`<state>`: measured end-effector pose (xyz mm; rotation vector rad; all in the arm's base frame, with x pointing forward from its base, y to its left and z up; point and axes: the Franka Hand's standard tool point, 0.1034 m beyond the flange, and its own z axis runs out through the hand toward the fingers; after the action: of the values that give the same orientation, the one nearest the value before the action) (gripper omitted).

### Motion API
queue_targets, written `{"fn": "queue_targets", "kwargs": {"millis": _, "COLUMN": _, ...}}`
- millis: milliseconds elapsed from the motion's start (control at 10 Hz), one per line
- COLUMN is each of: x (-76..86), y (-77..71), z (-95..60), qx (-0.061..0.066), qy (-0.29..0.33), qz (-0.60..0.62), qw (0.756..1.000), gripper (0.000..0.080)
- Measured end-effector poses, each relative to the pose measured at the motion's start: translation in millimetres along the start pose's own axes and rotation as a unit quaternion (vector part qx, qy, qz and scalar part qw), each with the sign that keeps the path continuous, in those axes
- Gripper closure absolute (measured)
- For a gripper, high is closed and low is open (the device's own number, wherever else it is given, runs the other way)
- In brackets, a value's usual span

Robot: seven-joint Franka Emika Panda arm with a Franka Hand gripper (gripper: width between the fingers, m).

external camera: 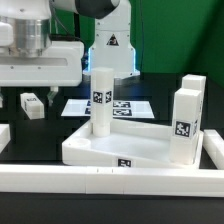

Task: Assemble desk

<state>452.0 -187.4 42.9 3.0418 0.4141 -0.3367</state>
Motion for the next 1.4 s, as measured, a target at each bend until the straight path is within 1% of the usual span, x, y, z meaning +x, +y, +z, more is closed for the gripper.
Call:
{"fn": "queue_targets", "kwargs": {"millis": 200, "x": 1.8, "y": -5.6, "z": 2.6, "qx": 0.017, "qy": -0.047, "qz": 0.003, "qw": 0.999, "gripper": 0.0151}}
{"fn": "queue_targets", "kwargs": {"millis": 300, "x": 2.4, "y": -5.5, "z": 4.7, "qx": 0.022, "qy": -0.059, "qz": -0.001, "qw": 0.998, "gripper": 0.0151}}
{"fn": "queue_targets", "kwargs": {"millis": 400, "x": -3.8, "y": 3.1, "z": 8.0, "qx": 0.026, "qy": -0.067, "qz": -0.003, "qw": 0.997, "gripper": 0.0151}}
{"fn": "queue_targets", "kwargs": {"millis": 500, "x": -9.3, "y": 12.3, "z": 6.9, "qx": 0.024, "qy": -0.065, "qz": 0.002, "qw": 0.998, "gripper": 0.0151}}
{"fn": "queue_targets", "kwargs": {"millis": 700, "x": -17.9, "y": 21.3, "z": 1.8, "qx": 0.025, "qy": -0.065, "qz": 0.012, "qw": 0.998, "gripper": 0.0151}}
{"fn": "queue_targets", "kwargs": {"millis": 1000, "x": -17.6, "y": 19.7, "z": 3.9, "qx": 0.026, "qy": -0.07, "qz": 0.013, "qw": 0.997, "gripper": 0.0151}}
{"fn": "queue_targets", "kwargs": {"millis": 1100, "x": -19.9, "y": 14.4, "z": 4.7, "qx": 0.038, "qy": -0.097, "qz": 0.016, "qw": 0.994, "gripper": 0.0151}}
{"fn": "queue_targets", "kwargs": {"millis": 1200, "x": -21.4, "y": 16.9, "z": 2.4, "qx": 0.046, "qy": -0.142, "qz": 0.008, "qw": 0.989, "gripper": 0.0151}}
{"fn": "queue_targets", "kwargs": {"millis": 1300, "x": -21.1, "y": 24.0, "z": 9.8, "qx": 0.041, "qy": -0.162, "qz": 0.002, "qw": 0.986, "gripper": 0.0151}}
{"fn": "queue_targets", "kwargs": {"millis": 1400, "x": -29.2, "y": 18.3, "z": 14.1, "qx": 0.055, "qy": -0.195, "qz": 0.006, "qw": 0.979, "gripper": 0.0151}}
